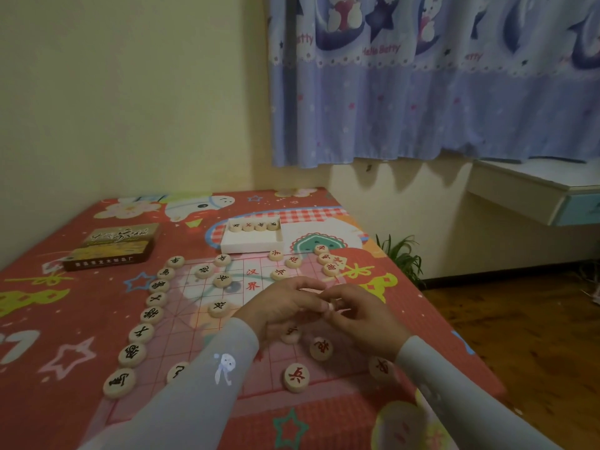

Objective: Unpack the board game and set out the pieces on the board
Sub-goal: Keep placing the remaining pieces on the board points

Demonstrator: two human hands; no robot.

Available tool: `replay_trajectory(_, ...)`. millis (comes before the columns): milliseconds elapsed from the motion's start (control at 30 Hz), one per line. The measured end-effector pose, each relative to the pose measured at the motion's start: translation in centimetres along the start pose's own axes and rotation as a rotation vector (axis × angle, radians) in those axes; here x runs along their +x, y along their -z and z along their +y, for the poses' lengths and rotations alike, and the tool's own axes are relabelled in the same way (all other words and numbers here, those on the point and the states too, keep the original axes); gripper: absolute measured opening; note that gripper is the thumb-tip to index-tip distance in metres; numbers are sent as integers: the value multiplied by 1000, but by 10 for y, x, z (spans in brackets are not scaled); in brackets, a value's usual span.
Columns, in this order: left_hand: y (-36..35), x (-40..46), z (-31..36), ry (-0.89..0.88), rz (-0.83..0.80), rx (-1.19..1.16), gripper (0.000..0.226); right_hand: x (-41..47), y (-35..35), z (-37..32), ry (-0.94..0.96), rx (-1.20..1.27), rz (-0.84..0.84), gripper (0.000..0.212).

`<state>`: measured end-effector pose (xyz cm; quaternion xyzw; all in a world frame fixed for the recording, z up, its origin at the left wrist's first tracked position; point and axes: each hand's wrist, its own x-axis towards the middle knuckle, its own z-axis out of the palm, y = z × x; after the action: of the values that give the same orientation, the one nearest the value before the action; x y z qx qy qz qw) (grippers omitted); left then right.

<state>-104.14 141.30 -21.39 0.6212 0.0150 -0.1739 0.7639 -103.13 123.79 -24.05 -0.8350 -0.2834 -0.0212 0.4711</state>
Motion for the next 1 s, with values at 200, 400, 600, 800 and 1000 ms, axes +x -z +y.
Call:
replay_trajectory(200, 8, 9, 3, 48, 21, -50, 47, 15, 1, 15, -34, 26, -14, 19)
replay_trajectory(400, 10, 24, 3, 58, 107, -116, 42, 30, 0, 23, -58, -67, 81, 25)
replay_trajectory(600, 32, 42, 0, -104, 342, 286, 14, 58, 11, 43, -292, -121, 284, 12)
replay_trajectory(800, 54, 53, 4, -273, 473, 651, 11, 86, 8, 58, -415, -265, 240, 23)
replay_trajectory(1000, 71, 67, 17, -298, 472, 931, 12, 101, 2, 66, -449, -373, 172, 18)
